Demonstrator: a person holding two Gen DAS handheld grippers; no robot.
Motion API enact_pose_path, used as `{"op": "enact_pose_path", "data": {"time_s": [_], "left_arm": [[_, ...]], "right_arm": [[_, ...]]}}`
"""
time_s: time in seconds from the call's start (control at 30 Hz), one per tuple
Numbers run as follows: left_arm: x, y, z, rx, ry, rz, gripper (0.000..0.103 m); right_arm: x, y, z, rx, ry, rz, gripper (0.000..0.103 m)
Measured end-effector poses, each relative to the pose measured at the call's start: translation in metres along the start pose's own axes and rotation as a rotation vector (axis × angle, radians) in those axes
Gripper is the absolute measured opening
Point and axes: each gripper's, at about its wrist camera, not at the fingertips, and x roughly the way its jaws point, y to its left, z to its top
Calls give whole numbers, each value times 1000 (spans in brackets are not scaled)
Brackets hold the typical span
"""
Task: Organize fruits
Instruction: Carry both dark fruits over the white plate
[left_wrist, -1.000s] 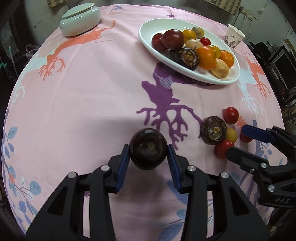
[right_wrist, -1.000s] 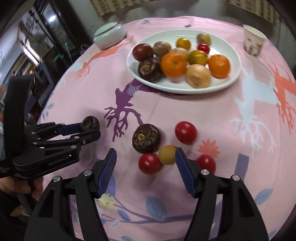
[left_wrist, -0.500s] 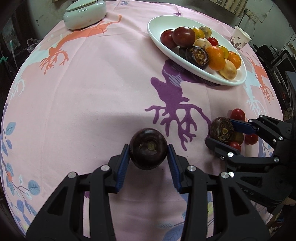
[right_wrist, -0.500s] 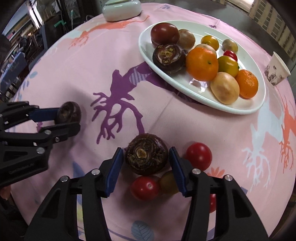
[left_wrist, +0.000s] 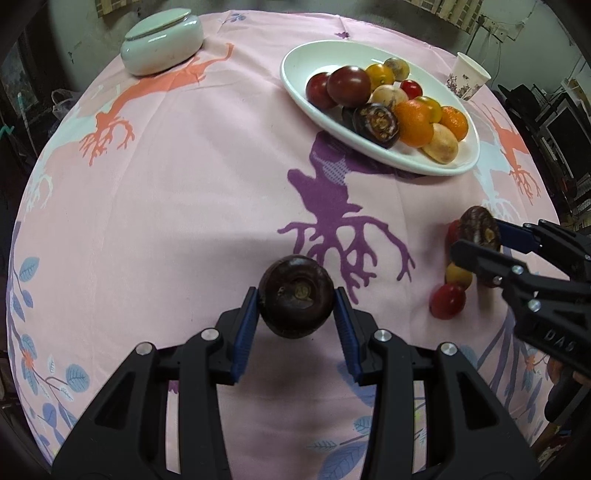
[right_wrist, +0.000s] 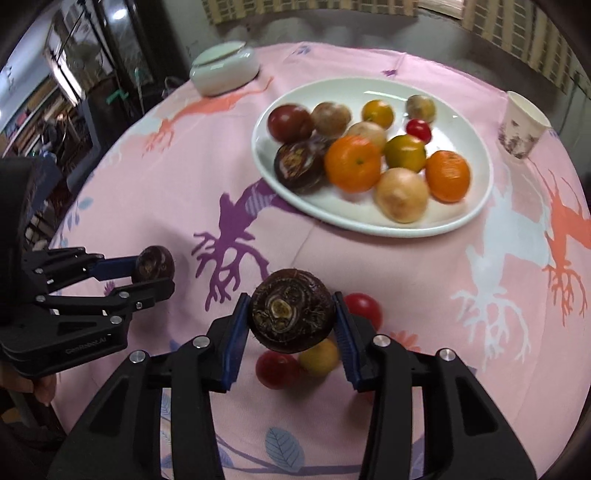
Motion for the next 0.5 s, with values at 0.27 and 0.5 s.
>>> {"op": "enact_pose_path", "data": {"time_s": [0.27, 0.5], "left_arm": [[-25, -22, 31, 68, -73, -18, 41], [-30, -46, 63, 117, -107, -37, 41]], "right_arm": [[-34, -27, 10, 78, -81, -6, 44], [-45, -44, 27, 103, -129, -11, 44]]}}
